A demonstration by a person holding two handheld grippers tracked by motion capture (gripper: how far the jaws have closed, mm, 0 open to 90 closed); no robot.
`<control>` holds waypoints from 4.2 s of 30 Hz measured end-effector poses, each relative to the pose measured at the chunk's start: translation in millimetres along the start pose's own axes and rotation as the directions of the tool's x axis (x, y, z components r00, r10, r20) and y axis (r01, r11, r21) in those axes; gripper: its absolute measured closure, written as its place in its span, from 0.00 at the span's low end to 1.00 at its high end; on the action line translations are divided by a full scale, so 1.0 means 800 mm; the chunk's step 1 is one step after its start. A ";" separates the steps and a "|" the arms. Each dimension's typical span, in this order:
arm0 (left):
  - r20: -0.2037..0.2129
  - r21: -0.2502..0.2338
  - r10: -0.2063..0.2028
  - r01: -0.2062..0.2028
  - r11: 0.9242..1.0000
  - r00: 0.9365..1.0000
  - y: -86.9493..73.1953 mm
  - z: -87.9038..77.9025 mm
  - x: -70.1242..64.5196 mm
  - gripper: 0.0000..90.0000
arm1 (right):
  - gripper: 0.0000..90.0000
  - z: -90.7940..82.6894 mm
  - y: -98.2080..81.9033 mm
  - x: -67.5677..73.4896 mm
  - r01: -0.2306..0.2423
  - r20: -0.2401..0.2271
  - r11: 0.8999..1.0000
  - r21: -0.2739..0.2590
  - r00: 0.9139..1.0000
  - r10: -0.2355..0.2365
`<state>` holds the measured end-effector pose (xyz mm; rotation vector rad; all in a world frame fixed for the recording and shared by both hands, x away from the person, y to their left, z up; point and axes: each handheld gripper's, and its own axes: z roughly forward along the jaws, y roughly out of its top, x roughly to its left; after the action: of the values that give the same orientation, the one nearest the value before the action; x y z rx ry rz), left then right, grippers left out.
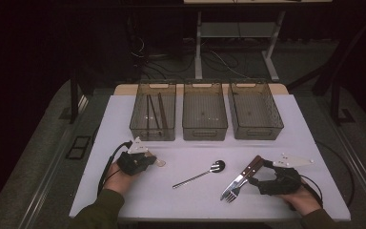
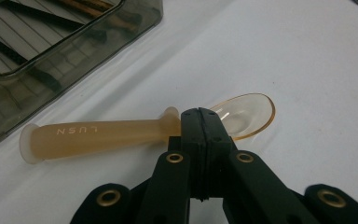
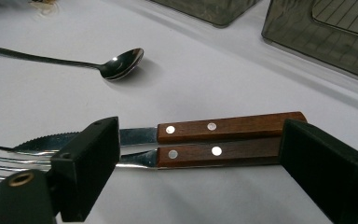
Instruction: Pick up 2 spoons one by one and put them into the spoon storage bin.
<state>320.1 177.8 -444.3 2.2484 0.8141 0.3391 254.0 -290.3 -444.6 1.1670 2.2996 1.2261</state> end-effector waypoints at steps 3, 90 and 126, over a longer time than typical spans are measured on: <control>0.004 -0.002 -0.001 0.001 1.000 1.000 0.001 0.003 0.001 0.99 | 0.14 0.000 0.000 0.000 -0.001 0.002 1.000 0.003 1.000 0.001; -0.047 -0.026 -0.247 0.246 0.969 0.968 -0.019 -0.029 0.064 1.00 | 0.14 0.000 0.000 0.000 0.010 0.012 1.000 0.010 1.000 -0.011; 0.032 -0.009 -0.022 0.022 1.000 0.999 -0.007 0.001 0.065 0.70 | 0.14 0.003 0.000 0.002 0.023 0.006 1.000 0.014 1.000 -0.024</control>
<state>357.4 213.9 -448.5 2.2291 0.8184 0.2949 254.5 -287.8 -445.6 1.1436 2.3146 1.1983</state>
